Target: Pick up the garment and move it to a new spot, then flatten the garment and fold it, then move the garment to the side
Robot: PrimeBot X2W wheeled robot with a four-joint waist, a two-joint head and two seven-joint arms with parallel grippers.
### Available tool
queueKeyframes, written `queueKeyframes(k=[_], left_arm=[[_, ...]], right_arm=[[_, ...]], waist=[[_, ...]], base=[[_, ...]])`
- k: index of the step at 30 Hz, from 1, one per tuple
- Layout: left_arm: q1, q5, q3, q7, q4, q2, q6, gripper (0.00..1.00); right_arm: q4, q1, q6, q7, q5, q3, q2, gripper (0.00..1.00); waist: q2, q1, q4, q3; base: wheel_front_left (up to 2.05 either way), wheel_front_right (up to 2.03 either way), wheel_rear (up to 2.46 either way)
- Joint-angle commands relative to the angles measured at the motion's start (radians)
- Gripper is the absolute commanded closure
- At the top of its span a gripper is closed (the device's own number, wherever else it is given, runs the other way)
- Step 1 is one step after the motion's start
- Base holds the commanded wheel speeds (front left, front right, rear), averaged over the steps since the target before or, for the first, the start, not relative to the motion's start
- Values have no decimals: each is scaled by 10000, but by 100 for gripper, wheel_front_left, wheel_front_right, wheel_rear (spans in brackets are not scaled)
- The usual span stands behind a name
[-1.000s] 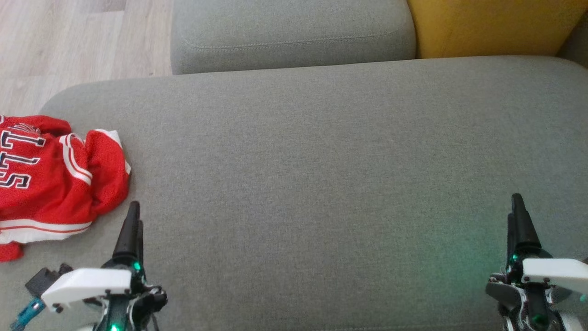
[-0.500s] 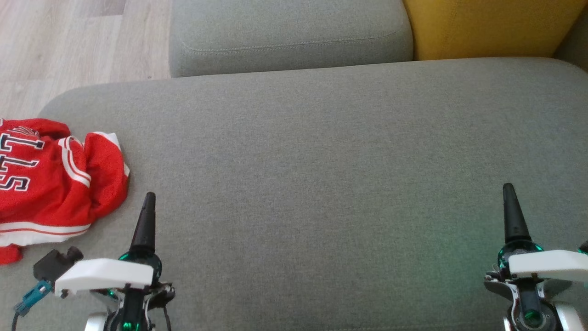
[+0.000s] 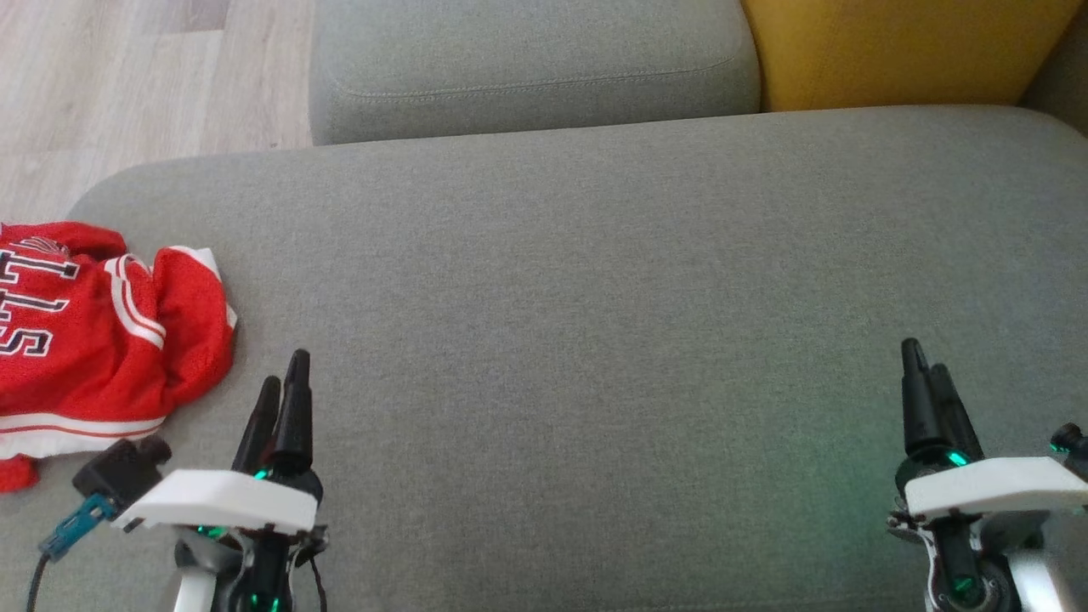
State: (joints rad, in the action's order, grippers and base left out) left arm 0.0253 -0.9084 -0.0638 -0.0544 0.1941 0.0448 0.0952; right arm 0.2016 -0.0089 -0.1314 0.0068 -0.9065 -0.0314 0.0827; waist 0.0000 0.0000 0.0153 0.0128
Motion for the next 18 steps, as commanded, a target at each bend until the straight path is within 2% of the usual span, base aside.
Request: queueKeyframes(k=[1,18], left_arm=[[483,327,40,-100,-441,178,-63,0],[233,2398,-100,-596,-637,385,-342,0]], right_arm=[[-402,-273,3,-153,337,164,236,0],[-427,-199,4,-715,2626,543,258,0]], waist=[[0,0,5,2],[0,0,113,42]], base=[[0,0,0],[0,0,0]])
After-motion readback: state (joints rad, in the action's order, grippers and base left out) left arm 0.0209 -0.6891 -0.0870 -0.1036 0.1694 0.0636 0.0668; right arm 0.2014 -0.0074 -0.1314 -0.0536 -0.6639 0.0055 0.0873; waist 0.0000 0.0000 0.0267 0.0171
